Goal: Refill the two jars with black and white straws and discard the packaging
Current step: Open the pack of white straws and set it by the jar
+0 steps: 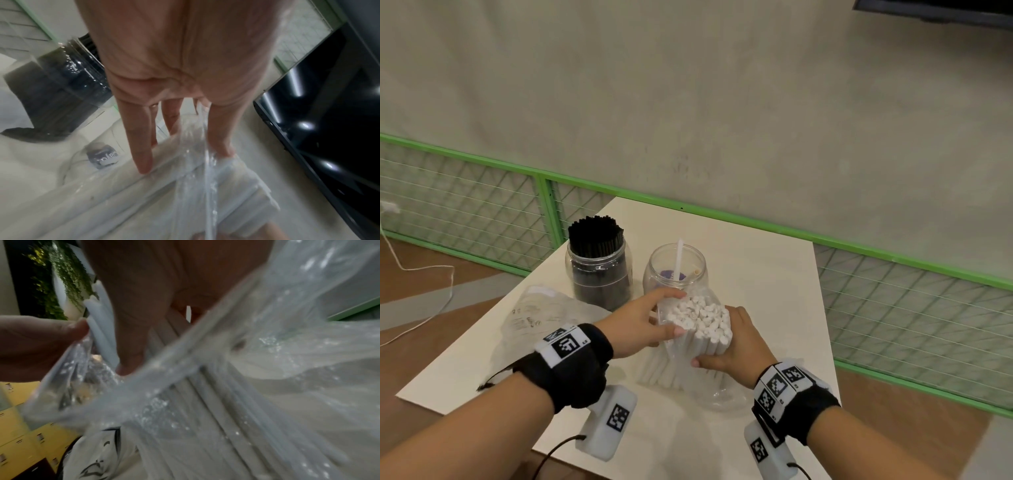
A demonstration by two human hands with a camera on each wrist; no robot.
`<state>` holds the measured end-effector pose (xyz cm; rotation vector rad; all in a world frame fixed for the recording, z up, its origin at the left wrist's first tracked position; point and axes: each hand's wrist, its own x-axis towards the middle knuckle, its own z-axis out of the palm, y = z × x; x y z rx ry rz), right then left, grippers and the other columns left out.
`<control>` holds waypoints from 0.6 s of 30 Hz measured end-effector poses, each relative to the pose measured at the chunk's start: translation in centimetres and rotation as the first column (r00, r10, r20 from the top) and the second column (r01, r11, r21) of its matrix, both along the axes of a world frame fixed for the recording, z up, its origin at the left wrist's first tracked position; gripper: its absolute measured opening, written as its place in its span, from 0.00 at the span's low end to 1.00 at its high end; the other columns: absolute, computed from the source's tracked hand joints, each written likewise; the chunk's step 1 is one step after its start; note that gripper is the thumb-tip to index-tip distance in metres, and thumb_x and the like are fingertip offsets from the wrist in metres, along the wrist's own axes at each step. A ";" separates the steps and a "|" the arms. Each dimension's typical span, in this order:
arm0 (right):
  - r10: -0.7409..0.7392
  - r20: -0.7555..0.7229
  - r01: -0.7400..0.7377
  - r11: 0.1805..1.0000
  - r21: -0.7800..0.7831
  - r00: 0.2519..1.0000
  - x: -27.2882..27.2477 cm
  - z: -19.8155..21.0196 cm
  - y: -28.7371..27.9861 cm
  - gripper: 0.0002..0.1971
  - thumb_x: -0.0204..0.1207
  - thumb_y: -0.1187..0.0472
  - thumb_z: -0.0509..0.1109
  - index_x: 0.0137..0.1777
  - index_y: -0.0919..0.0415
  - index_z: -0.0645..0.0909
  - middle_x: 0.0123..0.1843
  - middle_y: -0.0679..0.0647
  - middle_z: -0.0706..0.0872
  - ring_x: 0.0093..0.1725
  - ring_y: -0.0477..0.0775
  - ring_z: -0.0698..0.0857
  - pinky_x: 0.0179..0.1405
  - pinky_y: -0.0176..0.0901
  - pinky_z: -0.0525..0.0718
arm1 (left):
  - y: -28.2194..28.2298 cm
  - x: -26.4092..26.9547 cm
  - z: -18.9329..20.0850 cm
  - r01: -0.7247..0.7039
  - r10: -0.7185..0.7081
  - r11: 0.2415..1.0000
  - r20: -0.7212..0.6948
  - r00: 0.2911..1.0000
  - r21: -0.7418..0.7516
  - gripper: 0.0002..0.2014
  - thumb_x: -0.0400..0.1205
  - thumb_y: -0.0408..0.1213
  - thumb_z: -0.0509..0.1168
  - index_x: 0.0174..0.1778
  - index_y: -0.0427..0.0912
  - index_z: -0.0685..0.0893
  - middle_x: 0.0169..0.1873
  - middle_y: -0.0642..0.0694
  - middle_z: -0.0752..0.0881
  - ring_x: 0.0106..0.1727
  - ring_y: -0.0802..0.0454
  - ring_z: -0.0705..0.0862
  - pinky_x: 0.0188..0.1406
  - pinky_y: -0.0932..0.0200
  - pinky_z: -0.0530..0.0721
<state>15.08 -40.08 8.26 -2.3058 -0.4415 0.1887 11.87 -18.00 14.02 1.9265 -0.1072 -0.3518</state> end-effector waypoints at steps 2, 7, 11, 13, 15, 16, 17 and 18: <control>0.009 0.005 -0.009 1.000 0.002 1.000 0.1 -0.1 -0.5 0.45 0.50 0.40 0.84 0.70 0.47 0.72 0.61 0.46 0.75 0.61 0.37 0.71 0.63 0.36 0.75 | 0.5 -0.1 0.1 0.018 -0.020 0.997 -0.037 0.999 -0.069 0.25 0.76 0.36 0.73 0.65 0.62 0.76 0.63 0.53 0.80 0.59 0.48 0.84 0.50 0.55 0.87; 0.036 -0.015 -0.037 0.999 -0.032 0.999 0.2 0.3 -1.0 0.38 0.53 0.44 0.85 0.65 0.46 0.77 0.56 0.46 0.74 0.59 0.42 0.74 0.64 0.41 0.76 | 1.8 0.3 0.0 -0.026 -0.007 0.978 -0.153 0.988 -0.209 0.25 0.79 0.20 0.63 0.67 0.50 0.78 0.61 0.46 0.85 0.59 0.51 0.86 0.51 0.58 0.87; 0.057 -0.015 -0.058 0.996 -0.071 0.998 0.2 0.7 -1.0 0.36 0.53 0.44 0.85 0.63 0.46 0.78 0.53 0.44 0.71 0.58 0.46 0.75 0.65 0.45 0.78 | 1.3 0.6 -1.1 -0.156 0.110 0.967 -0.223 0.969 -0.202 0.27 0.78 0.14 0.56 0.62 0.49 0.78 0.55 0.40 0.86 0.46 0.51 0.86 0.45 0.59 0.87; 0.064 -0.011 -0.065 0.994 -0.093 0.998 0.2 0.8 -1.0 0.35 0.54 0.44 0.85 0.63 0.46 0.77 0.52 0.43 0.69 0.58 0.47 0.75 0.65 0.46 0.77 | 1.0 0.8 -1.6 -0.133 0.132 0.991 -0.109 0.985 0.001 0.23 0.78 0.19 0.58 0.56 0.55 0.79 0.55 0.42 0.84 0.49 0.50 0.84 0.51 0.53 0.86; 0.066 0.016 -0.063 0.990 -0.128 0.998 0.1 0.8 -1.0 0.37 0.52 0.39 0.82 0.63 0.46 0.76 0.53 0.43 0.69 0.58 0.48 0.75 0.65 0.47 0.78 | 1.1 1.5 -0.9 -0.086 0.074 0.941 0.048 0.996 0.326 0.18 0.77 0.28 0.63 0.53 0.58 0.78 0.58 0.48 0.81 0.55 0.51 0.80 0.56 0.55 0.80; 0.066 0.034 -0.061 0.988 -0.143 0.997 0.1 0.7 -1.1 0.38 0.51 0.36 0.81 0.63 0.46 0.76 0.54 0.43 0.69 0.59 0.50 0.74 0.65 0.49 0.78 | 1.0 1.9 -0.1 -0.083 0.038 0.902 0.114 0.993 0.423 0.17 0.76 0.32 0.65 0.55 0.57 0.78 0.59 0.49 0.79 0.58 0.53 0.78 0.56 0.58 0.76; 0.068 0.048 -0.060 0.986 -0.155 0.997 0.0 0.6 -1.2 0.38 0.51 0.36 0.80 0.63 0.46 0.76 0.54 0.43 0.68 0.59 0.50 0.73 0.65 0.50 0.78 | 1.0 2.3 0.9 -0.086 0.024 0.896 0.147 0.989 0.436 0.17 0.75 0.35 0.67 0.58 0.55 0.78 0.61 0.50 0.77 0.60 0.54 0.76 0.56 0.59 0.73; 0.070 0.058 -0.060 0.984 -0.167 0.996 0.0 0.5 -1.3 0.38 0.53 0.37 0.81 0.63 0.47 0.76 0.55 0.44 0.69 0.59 0.51 0.73 0.64 0.50 0.77 | 0.9 2.7 1.8 -0.083 0.020 0.910 0.156 0.988 0.407 0.19 0.75 0.37 0.69 0.62 0.52 0.76 0.62 0.51 0.76 0.62 0.54 0.76 0.56 0.60 0.73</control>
